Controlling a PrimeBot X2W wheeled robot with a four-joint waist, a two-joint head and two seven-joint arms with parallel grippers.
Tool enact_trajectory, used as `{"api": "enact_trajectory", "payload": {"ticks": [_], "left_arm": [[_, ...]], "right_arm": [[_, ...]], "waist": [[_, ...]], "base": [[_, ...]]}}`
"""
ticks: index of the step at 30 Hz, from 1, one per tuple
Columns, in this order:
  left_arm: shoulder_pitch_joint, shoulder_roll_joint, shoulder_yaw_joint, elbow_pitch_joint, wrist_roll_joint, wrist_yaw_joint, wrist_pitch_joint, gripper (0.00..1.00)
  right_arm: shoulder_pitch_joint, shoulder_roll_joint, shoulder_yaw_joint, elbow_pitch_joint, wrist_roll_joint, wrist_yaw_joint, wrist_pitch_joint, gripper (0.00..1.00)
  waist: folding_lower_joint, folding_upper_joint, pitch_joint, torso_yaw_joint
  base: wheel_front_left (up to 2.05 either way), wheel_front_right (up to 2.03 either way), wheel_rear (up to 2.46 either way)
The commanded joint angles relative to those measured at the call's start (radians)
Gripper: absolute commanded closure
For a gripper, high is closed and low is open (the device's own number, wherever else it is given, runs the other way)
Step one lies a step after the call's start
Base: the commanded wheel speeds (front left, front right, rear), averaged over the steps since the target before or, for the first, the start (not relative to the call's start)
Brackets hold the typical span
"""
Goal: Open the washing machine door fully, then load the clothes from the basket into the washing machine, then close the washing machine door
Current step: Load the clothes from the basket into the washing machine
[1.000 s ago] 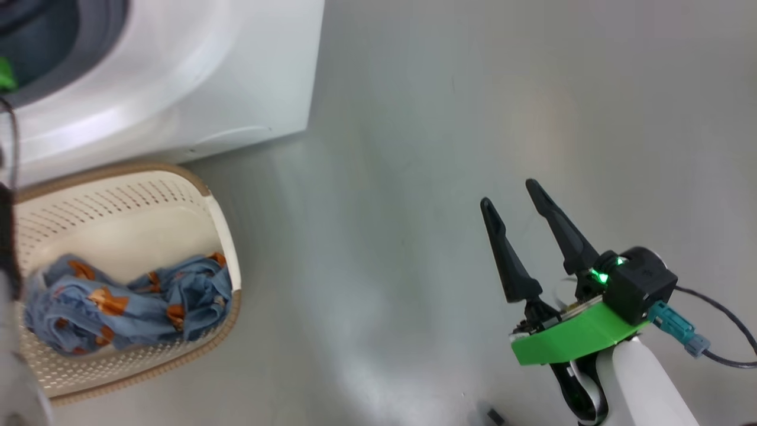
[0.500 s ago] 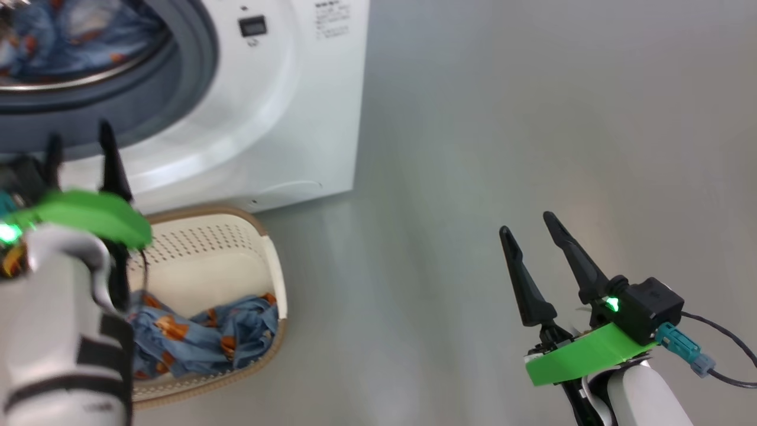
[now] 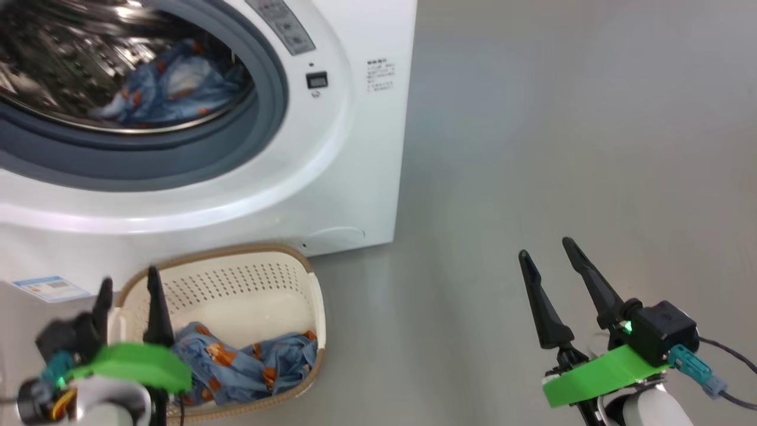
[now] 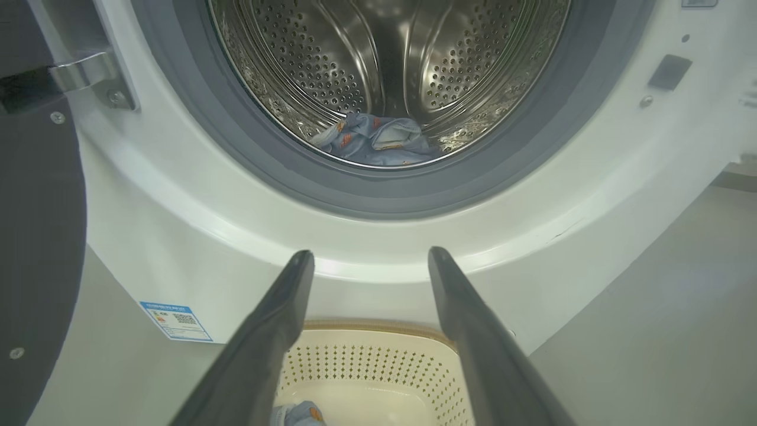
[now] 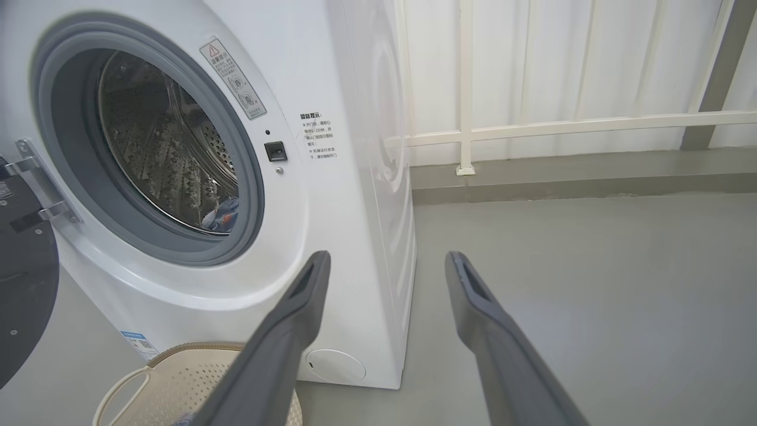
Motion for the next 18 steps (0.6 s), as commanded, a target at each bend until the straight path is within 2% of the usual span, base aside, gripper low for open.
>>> {"api": "enact_trajectory", "payload": {"ticks": [1,5,11,18], "left_arm": [[0.028,0.019,0.020,-0.053,-0.001,0.010,-0.004,0.00],[0.133,0.017,-0.009,-0.155,-0.021,0.027,-0.004,0.00],[0.271,0.017,-0.053,-0.278,-0.069,0.078,-0.004,0.00],[0.365,0.017,-0.062,-0.361,-0.103,0.119,-0.004,0.00]], "right_arm": [[0.013,-0.005,0.017,-0.022,-0.013,0.003,-0.005,0.00],[0.027,-0.011,0.016,-0.019,-0.016,0.003,-0.005,0.00],[0.054,-0.017,0.010,-0.017,-0.016,0.003,-0.005,0.00],[0.067,-0.019,0.002,-0.019,-0.019,0.003,-0.005,0.00]], "waist": [[0.0001,0.0000,-0.046,0.030],[0.0001,0.0000,-0.075,0.042],[0.0001,0.0000,-0.113,0.052],[0.0001,0.0000,-0.137,0.056]], "base": [[0.00,0.00,0.00],[0.00,0.00,0.00],[0.00,0.00,0.00],[0.00,0.00,0.00]]}}
